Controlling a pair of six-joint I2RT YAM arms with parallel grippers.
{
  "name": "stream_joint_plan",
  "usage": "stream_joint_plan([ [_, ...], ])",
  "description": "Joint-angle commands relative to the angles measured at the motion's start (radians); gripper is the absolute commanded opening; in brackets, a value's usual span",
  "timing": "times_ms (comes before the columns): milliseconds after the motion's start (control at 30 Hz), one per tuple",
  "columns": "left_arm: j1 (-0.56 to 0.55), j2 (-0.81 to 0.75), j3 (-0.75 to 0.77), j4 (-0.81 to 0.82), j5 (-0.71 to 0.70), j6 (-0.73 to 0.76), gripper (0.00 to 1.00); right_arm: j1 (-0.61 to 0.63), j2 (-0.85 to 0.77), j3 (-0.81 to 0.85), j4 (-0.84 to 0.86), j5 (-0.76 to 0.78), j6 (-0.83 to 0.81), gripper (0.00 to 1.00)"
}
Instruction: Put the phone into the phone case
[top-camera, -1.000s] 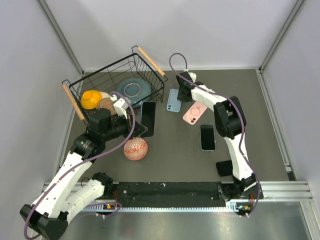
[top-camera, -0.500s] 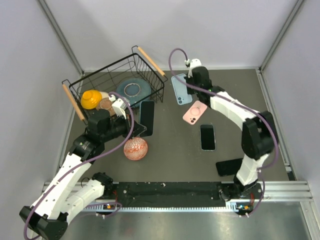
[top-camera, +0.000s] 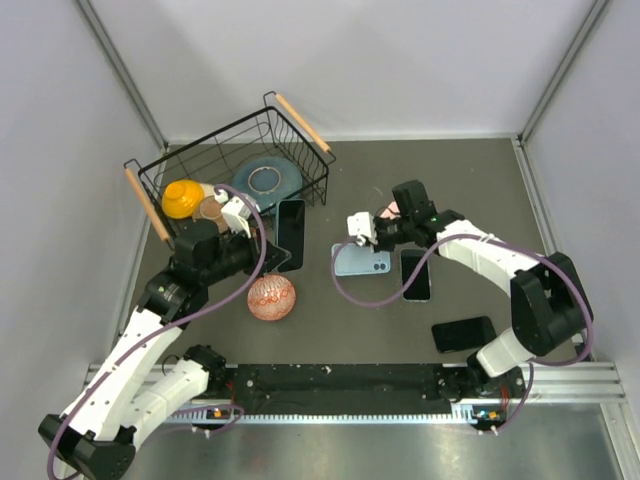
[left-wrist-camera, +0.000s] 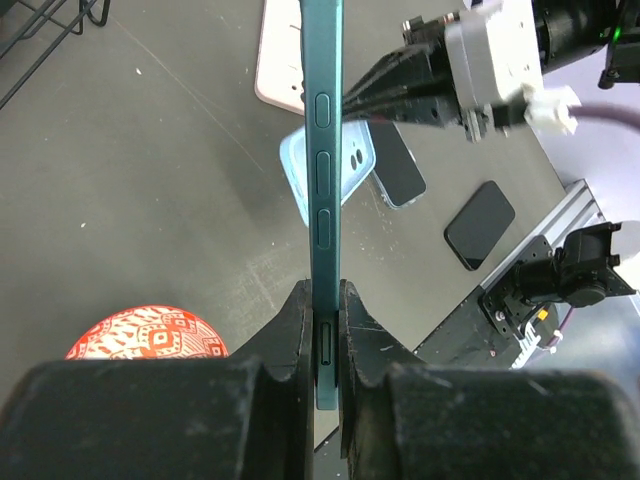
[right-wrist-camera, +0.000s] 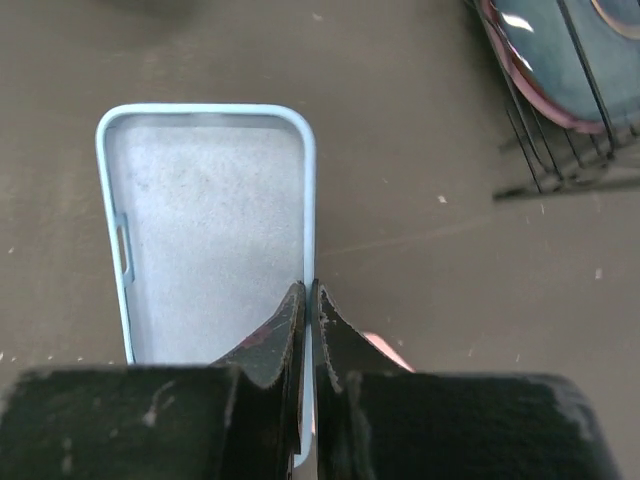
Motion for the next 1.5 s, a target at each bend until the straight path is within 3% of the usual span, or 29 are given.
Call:
stream_joint_plan([
  [0,0.003,-0.015,0.002,0.091,-0.011,0.008,0.00,0.099,-0.015,0.068,-0.239,-0.067,-0.364,0.00],
  [233,0.003,0.002,0.006,0.093,-0.016,0.006,0.00,0.320,-0.001,0.008,-0.267,0.172,-0.494,0.00],
  [533,0.004,0.022,0.005,0.101,0.016,0.000,0.00,0.427,0.031,-0.027,-0.237,0.333,-0.547,0.00],
  [667,0.003,0.026,0.003,0.101,0.021,0.000,0.00,0.441,0.065,-0.023,-0.240,0.368,-0.554,0.19],
  [700,0.003,0.026,0.003,0.101,0.021,0.000,0.00,0.441,0.072,-0.018,-0.237,0.368,-0.547,0.29],
  [833,0.003,0.019,0.002,0.096,0.016,0.003,0.00,0.441,0.042,-0.023,-0.159,0.348,-0.453,0.32],
  [933,0.003,0.011,0.000,0.098,0.009,0.004,0.00,0.435,-0.025,-0.038,0.045,0.345,-0.176,0.35],
  [967,0.003,0.013,0.000,0.099,0.016,0.004,0.00,0.434,-0.036,-0.032,0.090,0.383,0.018,0.38],
  [1067,0.003,0.022,0.002,0.101,0.029,0.001,0.00,0.427,-0.075,0.018,0.127,0.426,0.271,0.42],
  [1333,0.004,0.026,-0.009,0.131,0.107,-0.002,0.00,0.423,-0.239,-0.136,0.421,0.284,0.721,0.53],
  [1467,0.003,0.031,-0.021,0.177,0.193,-0.026,0.00,0.375,-0.297,-0.205,0.623,0.200,1.081,0.55],
])
